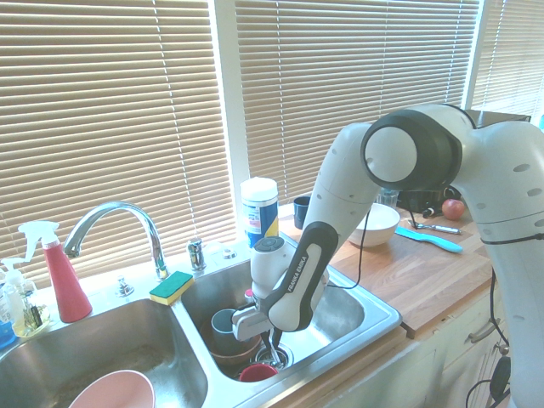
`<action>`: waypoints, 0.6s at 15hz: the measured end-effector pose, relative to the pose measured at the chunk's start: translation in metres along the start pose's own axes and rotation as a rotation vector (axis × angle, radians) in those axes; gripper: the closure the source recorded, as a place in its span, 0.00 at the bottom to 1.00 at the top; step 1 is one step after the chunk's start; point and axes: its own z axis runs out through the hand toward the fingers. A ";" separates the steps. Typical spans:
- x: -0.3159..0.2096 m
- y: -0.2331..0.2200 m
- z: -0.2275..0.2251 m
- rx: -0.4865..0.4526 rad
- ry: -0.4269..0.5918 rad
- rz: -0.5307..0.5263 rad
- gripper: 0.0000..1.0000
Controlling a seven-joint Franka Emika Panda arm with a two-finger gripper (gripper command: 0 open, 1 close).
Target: Put the knife into the sink
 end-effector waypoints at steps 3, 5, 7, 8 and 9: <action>0.003 0.000 0.000 0.002 -0.004 -0.007 0.00; 0.005 -0.001 -0.002 0.005 -0.001 -0.010 0.00; 0.005 -0.002 -0.005 0.011 0.008 -0.015 0.00; 0.006 -0.002 -0.008 0.010 0.013 -0.016 0.00; 0.006 0.000 -0.011 0.011 0.017 -0.016 0.00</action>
